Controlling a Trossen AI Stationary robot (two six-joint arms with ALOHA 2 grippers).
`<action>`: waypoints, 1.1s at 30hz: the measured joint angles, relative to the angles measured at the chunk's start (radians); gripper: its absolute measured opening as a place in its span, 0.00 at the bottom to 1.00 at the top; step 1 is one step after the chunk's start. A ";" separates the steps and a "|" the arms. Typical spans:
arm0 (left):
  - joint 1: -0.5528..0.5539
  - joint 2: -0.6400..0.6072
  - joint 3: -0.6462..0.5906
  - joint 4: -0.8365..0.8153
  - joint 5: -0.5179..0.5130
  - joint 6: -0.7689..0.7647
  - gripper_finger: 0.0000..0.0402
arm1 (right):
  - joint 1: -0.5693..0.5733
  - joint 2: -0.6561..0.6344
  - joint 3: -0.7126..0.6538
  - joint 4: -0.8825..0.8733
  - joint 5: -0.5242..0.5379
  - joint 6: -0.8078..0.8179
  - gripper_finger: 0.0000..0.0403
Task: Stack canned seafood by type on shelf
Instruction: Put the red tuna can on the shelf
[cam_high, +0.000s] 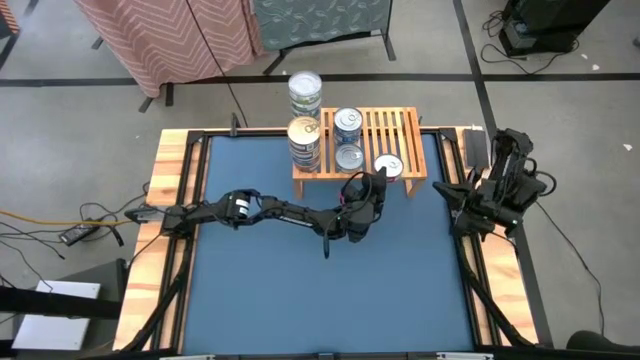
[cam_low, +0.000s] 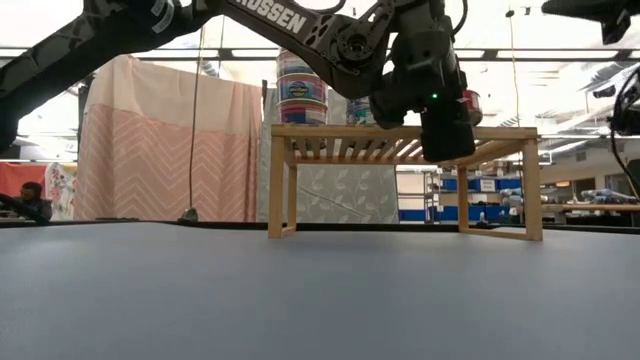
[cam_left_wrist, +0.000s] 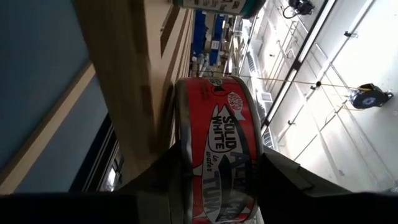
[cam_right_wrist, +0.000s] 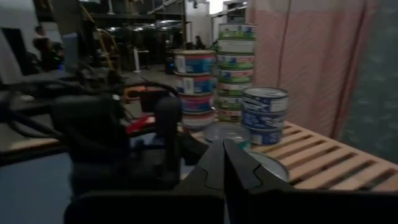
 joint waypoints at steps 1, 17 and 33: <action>0.000 0.000 0.000 0.000 0.002 0.000 0.36 | -0.012 -0.010 -0.014 0.000 0.000 -0.009 0.00; 0.024 0.000 0.000 0.018 0.086 -0.005 0.58 | -0.152 -0.086 -0.121 0.008 0.000 -0.007 0.00; 0.041 0.000 -0.001 0.125 0.139 -0.081 0.73 | -0.182 -0.070 -0.120 0.001 0.000 0.097 0.00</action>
